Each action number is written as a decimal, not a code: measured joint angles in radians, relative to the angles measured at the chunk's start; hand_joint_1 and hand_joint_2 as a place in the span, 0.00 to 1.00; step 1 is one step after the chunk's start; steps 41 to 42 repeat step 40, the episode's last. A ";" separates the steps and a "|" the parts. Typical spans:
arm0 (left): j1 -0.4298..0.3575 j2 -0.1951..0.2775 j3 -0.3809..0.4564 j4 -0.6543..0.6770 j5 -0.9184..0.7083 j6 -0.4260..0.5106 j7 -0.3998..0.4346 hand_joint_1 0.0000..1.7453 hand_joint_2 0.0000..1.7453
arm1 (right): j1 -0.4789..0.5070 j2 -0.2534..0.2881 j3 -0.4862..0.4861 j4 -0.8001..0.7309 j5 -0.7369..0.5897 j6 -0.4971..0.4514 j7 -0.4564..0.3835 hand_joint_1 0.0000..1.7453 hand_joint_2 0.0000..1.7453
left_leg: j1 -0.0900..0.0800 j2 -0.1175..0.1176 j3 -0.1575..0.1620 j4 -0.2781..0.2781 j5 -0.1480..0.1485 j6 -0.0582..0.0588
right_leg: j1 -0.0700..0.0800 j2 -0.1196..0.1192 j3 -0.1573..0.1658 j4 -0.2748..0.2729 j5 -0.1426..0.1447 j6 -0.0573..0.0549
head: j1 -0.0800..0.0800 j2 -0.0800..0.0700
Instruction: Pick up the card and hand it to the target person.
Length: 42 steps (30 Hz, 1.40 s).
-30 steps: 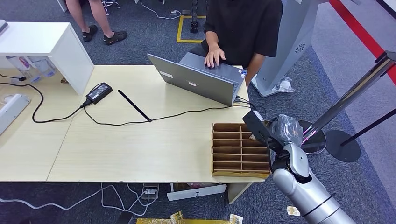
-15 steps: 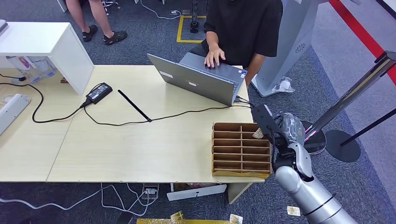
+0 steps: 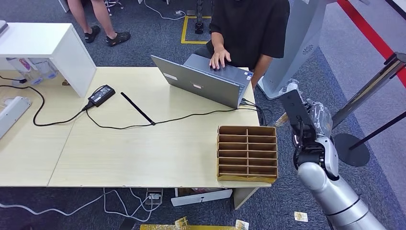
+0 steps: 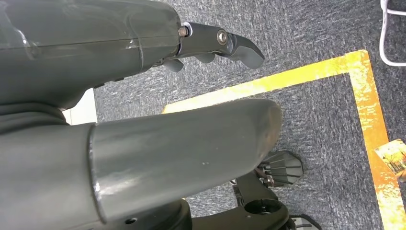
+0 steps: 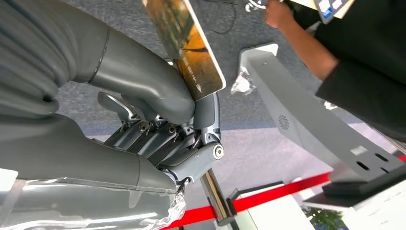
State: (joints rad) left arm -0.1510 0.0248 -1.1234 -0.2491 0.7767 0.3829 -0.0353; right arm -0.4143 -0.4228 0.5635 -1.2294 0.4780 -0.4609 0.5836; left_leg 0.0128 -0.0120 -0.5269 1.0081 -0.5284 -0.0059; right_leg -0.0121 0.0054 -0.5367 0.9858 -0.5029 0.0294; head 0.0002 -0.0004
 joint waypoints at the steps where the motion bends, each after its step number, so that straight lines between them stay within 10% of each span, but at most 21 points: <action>1: 0.000 0.000 0.000 0.000 0.000 0.000 0.000 0.00 0.00 | -0.003 -0.001 -0.001 -0.004 -0.001 0.000 0.000 0.99 1.00 | 0.000 0.000 0.000 0.000 0.000 0.000 | 0.000 0.000 0.000 0.000 0.000 0.000 | 0.000 0.000; 22: -0.007 0.000 0.000 0.000 -0.003 0.000 0.006 0.00 0.00 | -0.055 -0.056 -0.002 0.012 0.370 -0.102 0.013 1.00 1.00 | 0.000 0.000 0.000 0.000 0.000 0.000 | 0.000 0.000 0.000 0.000 0.000 0.000 | 0.000 0.000; 42: -0.008 0.000 0.000 0.000 -0.009 -0.001 0.006 0.00 0.00 | -0.054 -0.048 -0.002 0.023 0.412 -0.116 0.012 1.00 1.00 | 0.000 0.000 0.000 0.000 0.000 0.000 | 0.000 0.000 0.000 0.000 0.000 0.000 | 0.000 0.000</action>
